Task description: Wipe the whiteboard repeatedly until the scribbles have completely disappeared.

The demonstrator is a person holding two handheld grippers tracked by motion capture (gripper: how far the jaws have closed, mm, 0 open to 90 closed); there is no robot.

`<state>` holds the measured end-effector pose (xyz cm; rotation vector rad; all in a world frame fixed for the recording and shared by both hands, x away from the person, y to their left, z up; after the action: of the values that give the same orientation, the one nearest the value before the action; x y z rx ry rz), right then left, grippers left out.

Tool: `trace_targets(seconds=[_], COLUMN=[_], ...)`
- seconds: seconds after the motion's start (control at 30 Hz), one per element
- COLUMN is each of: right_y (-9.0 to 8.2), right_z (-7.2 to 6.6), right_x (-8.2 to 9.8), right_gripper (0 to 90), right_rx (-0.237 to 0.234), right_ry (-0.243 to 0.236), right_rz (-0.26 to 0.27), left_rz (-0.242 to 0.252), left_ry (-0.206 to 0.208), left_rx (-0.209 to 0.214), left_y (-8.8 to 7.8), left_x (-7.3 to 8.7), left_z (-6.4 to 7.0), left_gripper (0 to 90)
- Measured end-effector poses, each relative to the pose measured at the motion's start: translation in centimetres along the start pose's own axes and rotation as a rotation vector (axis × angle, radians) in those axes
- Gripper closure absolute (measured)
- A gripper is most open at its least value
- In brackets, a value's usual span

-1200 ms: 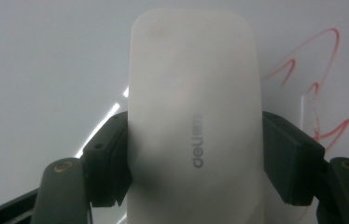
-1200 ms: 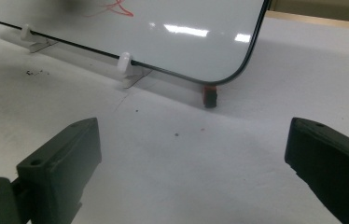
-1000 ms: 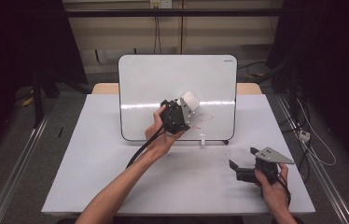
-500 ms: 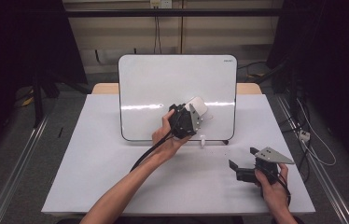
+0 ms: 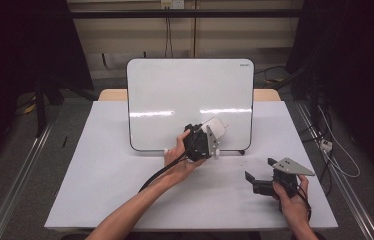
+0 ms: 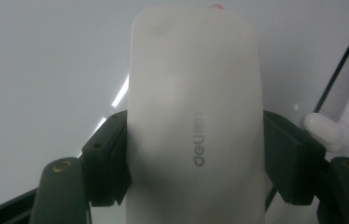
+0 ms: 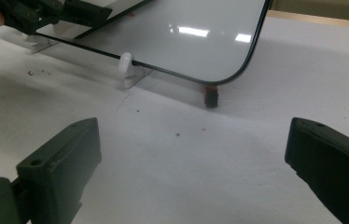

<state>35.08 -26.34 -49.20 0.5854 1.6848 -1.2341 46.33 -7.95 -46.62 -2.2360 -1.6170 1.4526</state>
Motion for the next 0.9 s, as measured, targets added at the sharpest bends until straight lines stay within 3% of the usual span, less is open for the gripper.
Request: trace_targets(seconds=[0.13,0.37,0.47,0.8,0.9], right_y=[0.0,-0.1,-0.1,-0.2,-0.2], right_z=[0.0,0.0,0.1,0.2,0.3], right_x=[0.0,-0.1,0.0,0.1,0.1], right_gripper=[3.4,3.4,3.5,3.4,3.4], right_rx=[0.000,-0.001,0.002,0.008,0.009], right_ry=[-0.002,0.000,0.001,0.005,0.006], right_rz=[0.004,0.003,0.003,0.002,0.002], left_rz=[-0.003,0.007,0.010,0.022,0.014], left_ry=[0.029,0.004,0.000,-0.084,-0.072], left_rx=[0.014,0.037,0.029,0.002,-0.019], left_y=[0.0,0.1,0.3,1.1,1.3], left_x=[0.1,-0.1,-0.8,-3.4,-3.8], left_z=[0.6,0.1,-0.4,-3.3,-3.5], left_gripper=[30.7,30.7,30.7,30.8,30.9])
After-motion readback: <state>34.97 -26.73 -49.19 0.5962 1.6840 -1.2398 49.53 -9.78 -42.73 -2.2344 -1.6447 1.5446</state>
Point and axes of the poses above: each handheld gripper's, and its own axes: y roughly forward along the jaws, x roughly out of its underside, z roughly to its right, the point moved 8 cm from there along y, roughly forward along the jaws
